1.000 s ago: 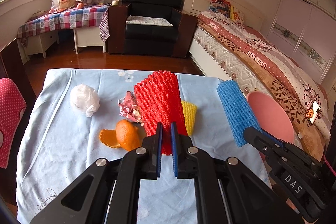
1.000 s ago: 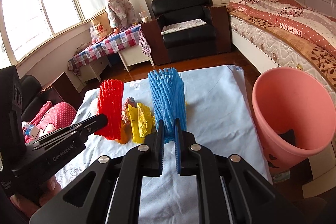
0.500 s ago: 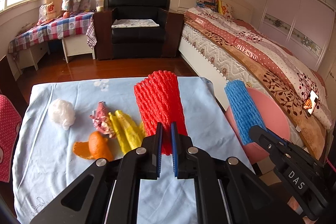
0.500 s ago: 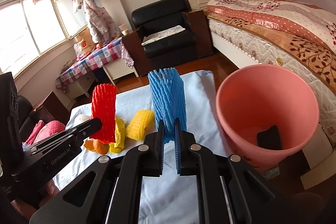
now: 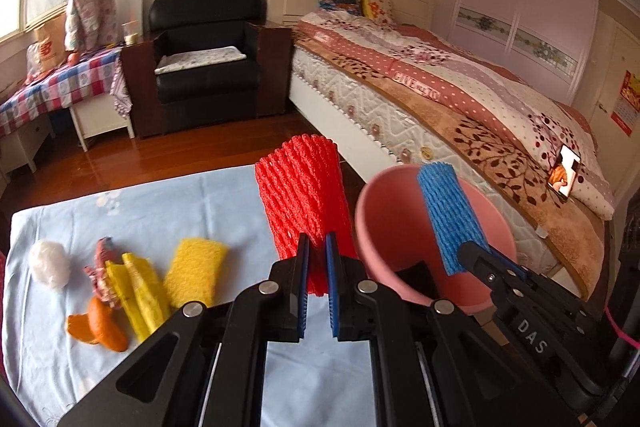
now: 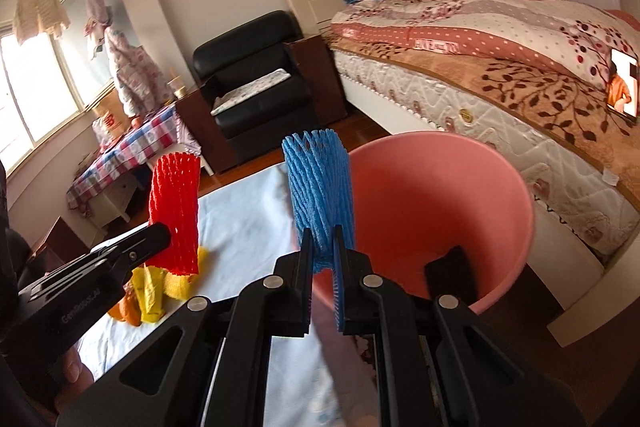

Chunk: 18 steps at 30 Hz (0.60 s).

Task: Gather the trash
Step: 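Carry both held nets over the pink bucket and open both tools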

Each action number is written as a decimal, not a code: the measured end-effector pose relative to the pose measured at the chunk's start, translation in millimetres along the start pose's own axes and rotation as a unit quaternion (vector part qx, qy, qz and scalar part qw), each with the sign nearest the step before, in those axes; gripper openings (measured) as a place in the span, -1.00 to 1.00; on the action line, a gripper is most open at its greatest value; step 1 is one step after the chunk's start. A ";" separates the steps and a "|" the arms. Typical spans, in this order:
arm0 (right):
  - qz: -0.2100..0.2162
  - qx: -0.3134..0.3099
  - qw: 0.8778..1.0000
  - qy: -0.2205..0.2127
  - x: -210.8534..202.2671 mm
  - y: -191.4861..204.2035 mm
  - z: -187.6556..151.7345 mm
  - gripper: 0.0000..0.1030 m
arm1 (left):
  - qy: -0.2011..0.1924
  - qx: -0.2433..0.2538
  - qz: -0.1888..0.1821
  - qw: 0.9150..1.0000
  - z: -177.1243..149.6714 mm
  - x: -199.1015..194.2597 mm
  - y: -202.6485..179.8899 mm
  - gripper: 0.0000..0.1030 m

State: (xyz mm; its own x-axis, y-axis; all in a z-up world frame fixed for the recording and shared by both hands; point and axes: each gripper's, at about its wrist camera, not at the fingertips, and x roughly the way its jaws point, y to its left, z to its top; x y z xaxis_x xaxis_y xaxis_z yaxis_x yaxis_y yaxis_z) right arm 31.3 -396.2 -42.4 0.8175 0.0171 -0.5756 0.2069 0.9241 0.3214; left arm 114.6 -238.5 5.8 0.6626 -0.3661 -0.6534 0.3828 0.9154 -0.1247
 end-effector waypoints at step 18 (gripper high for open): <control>-0.030 0.063 0.998 0.011 32.7 -66.6 9.3 -0.82 | 0.065 0.029 -0.066 0.995 -0.1 74.4 -74.9 -0.84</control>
State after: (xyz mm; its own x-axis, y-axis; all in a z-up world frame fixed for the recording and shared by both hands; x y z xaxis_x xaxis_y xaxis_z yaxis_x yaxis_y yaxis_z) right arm 49.2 -460.7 -75.7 0.7895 -0.0266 -0.6131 0.3217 0.8687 0.3766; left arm 135.1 -334.3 -33.5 0.5171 -0.4539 -0.7256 0.4996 0.8485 -0.1747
